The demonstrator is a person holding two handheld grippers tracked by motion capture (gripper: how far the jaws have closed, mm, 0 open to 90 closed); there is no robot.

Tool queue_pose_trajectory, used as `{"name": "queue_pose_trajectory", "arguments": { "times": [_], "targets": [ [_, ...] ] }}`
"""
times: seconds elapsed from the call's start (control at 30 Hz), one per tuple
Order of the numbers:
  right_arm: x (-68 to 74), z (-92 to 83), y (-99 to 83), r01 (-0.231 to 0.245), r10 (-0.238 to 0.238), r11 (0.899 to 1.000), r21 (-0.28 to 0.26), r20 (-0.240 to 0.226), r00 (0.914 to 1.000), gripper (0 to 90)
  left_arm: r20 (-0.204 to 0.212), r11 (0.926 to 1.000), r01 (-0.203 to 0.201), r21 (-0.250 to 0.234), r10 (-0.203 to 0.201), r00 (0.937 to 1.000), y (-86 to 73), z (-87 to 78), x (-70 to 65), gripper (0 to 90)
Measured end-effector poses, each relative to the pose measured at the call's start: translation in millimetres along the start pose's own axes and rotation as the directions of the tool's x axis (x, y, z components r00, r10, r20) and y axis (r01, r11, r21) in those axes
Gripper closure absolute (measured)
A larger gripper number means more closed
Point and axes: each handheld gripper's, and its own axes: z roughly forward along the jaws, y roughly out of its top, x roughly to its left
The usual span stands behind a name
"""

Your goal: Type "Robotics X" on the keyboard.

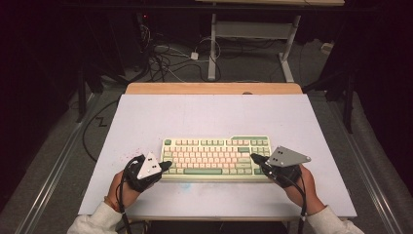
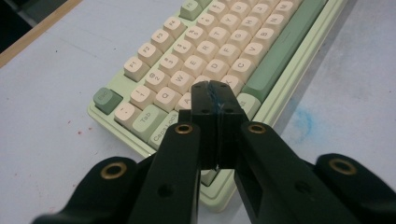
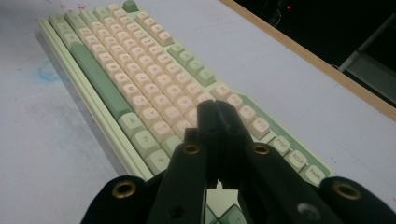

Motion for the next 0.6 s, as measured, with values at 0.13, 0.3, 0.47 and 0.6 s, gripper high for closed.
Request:
{"name": "queue_pose_trajectory", "arguments": {
  "times": [0.13,0.3,0.47,0.6],
  "targets": [
    [-0.5,-5.0,-4.2,0.004,-0.004,1.000,0.001,0.007,1.0000,90.0,0.003,1.0000,-0.006,-0.005,0.006,1.0000,2.7,0.1,-1.6,87.4],
    [0.8,-8.5,-9.3,0.003,-0.003,1.000,0.006,0.010,0.9999,90.0,0.015,0.9999,-0.011,-0.013,0.012,0.9998,7.3,1.1,-3.8,87.4],
    [1.9,-10.0,-12.5,0.008,-0.008,1.000,0.013,0.008,0.9999,90.0,0.021,0.9996,-0.022,-0.017,0.022,0.9995,12.1,3.8,-5.8,87.4],
    [2.6,-11.4,-13.7,0.003,-0.003,1.000,0.013,0.008,1.0000,90.0,0.031,0.9995,-0.024,-0.021,0.025,0.9992,16.1,6.8,-6.5,87.4]
  ]
}}
